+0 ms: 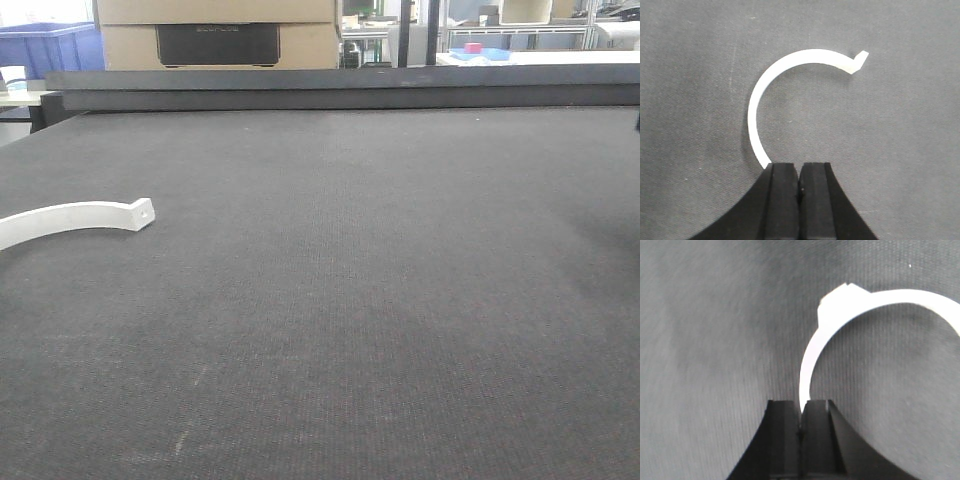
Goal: Grab PVC pipe and place in blue bin
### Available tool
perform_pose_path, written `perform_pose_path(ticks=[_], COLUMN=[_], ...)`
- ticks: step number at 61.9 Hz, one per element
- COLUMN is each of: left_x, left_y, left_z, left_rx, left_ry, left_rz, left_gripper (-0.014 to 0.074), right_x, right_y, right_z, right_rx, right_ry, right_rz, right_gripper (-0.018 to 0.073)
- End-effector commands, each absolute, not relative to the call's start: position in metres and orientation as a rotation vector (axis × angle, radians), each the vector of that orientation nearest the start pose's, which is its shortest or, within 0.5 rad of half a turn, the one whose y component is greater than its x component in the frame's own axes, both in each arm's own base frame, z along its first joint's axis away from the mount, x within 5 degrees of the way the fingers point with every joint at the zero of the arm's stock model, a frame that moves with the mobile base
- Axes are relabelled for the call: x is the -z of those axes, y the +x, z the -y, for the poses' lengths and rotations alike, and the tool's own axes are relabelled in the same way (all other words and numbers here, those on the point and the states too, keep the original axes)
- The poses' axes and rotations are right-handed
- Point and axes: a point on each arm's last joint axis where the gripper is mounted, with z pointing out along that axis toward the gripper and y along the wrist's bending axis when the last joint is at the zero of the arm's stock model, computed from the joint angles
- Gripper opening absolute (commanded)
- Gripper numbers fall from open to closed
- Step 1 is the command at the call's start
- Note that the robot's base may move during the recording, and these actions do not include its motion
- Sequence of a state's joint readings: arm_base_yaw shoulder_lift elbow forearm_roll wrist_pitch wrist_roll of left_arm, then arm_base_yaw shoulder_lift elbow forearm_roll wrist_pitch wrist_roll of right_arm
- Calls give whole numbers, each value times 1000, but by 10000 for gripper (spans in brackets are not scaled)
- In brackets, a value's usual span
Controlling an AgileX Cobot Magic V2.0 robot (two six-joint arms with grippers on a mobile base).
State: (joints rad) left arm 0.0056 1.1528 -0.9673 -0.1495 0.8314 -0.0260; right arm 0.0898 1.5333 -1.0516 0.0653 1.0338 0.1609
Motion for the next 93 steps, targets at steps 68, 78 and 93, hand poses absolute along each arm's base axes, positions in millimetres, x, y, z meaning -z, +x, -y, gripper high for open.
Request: perform_pose_path(ticks=[68,78,93], left_x=[-320,-320,-320], left_y=[223,223,223], left_z=[11,11,11], left_rx=[233,233,233], left_ry=[-139,-139,-139], left_rz=[-2534,-2534,-2534], left_gripper=[-111,-111,-111], right_x=[-212,-205,-202], right_y=[300,298,295], right_z=[-32,-32,-31], right_rx=[-102,-101,-98], right_ry=[255,257,258], right_rz=[-3050,-3047,-3061], right_gripper=[255,255,255])
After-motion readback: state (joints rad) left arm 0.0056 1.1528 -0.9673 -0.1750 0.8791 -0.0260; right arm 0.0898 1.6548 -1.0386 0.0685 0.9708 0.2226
